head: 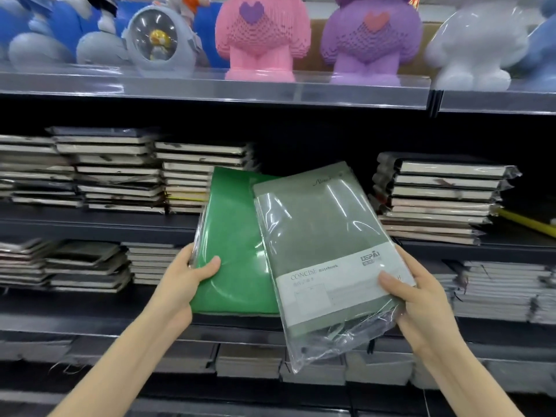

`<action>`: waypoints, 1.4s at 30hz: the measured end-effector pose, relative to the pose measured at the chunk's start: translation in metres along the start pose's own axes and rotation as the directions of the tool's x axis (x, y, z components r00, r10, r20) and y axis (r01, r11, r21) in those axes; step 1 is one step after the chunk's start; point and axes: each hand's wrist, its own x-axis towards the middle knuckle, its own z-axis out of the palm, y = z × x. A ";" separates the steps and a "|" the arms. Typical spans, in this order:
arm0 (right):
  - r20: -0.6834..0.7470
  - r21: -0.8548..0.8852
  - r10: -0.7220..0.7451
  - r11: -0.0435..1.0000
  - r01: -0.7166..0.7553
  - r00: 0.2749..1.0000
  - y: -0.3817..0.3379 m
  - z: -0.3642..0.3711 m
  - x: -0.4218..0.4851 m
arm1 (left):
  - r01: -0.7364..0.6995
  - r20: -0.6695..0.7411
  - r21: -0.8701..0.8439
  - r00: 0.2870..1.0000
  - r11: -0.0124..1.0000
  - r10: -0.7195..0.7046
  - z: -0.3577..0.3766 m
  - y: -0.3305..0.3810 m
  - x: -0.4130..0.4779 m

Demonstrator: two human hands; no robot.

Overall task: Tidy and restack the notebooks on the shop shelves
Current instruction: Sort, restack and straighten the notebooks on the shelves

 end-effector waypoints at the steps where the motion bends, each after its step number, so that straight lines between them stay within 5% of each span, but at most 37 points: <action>1: -0.024 0.014 -0.018 1.000 0.019 1.000 -0.001 0.003 -0.001 | -0.013 0.001 0.036 1.000 0.999 0.013 -0.008 0.006 0.002; 10: -0.179 -0.005 -0.095 0.995 0.095 0.979 -0.006 0.036 0.013 | -0.141 0.003 0.202 0.990 0.969 0.143 -0.073 0.046 -0.007; 17: -0.256 -0.050 -0.084 0.996 0.074 0.963 0.006 0.067 0.059 | -0.165 -0.040 0.167 0.984 0.972 0.174 -0.112 0.055 -0.024; 22: -0.305 -0.305 -0.019 0.949 -0.079 0.952 0.013 0.096 0.120 | -0.189 -0.055 0.142 0.979 0.972 0.198 -0.117 0.065 -0.029; 24: -0.286 -0.680 -0.092 0.721 -0.134 0.954 0.011 0.100 0.125 | -0.207 -0.053 0.131 0.975 0.969 0.215 -0.113 0.069 -0.030; 25: -0.253 -0.856 -0.185 0.500 -0.131 0.950 0.010 0.101 0.121 | -0.214 -0.044 0.122 0.974 0.969 0.221 -0.109 0.071 -0.031; 27: -0.079 -0.996 -0.444 0.070 -0.053 0.893 0.008 0.102 0.103 | -0.218 -0.008 0.097 0.975 0.971 0.220 -0.099 0.076 -0.033; 28: 0.022 -1.000 -0.580 -0.001 0.026 0.815 0.007 0.103 0.089 | -0.219 0.011 0.087 0.976 0.972 0.219 -0.093 0.078 -0.034; 29: 0.086 -0.990 -0.659 0.026 0.136 0.747 0.008 0.102 0.078 | -0.217 0.028 0.075 0.976 0.973 0.216 -0.086 0.079 -0.034; 30: 0.078 -0.948 -0.648 0.186 0.257 0.758 0.004 0.104 0.061 | -0.211 0.048 0.064 0.977 0.975 0.208 -0.078 0.079 -0.035; 32: 0.088 -0.695 -0.380 0.639 0.330 0.921 -0.002 0.107 0.028 | -0.191 0.083 0.034 0.979 0.981 0.188 -0.059 0.076 -0.038; 33: 0.160 -0.594 -0.229 0.755 0.279 0.960 -0.004 0.108 0.010 | -0.179 0.102 0.015 0.979 0.984 0.177 -0.048 0.072 -0.040; 36: 0.286 -0.478 -0.156 0.832 0.281 0.946 -0.002 0.094 -0.020 | -0.121 0.159 -0.038 0.979 0.992 0.126 -0.011 0.057 -0.050; 42: 0.090 -0.298 -0.271 0.911 0.285 0.958 -0.035 0.019 -0.053 | -0.082 0.331 -0.046 0.939 0.996 0.092 0.074 0.026 -0.091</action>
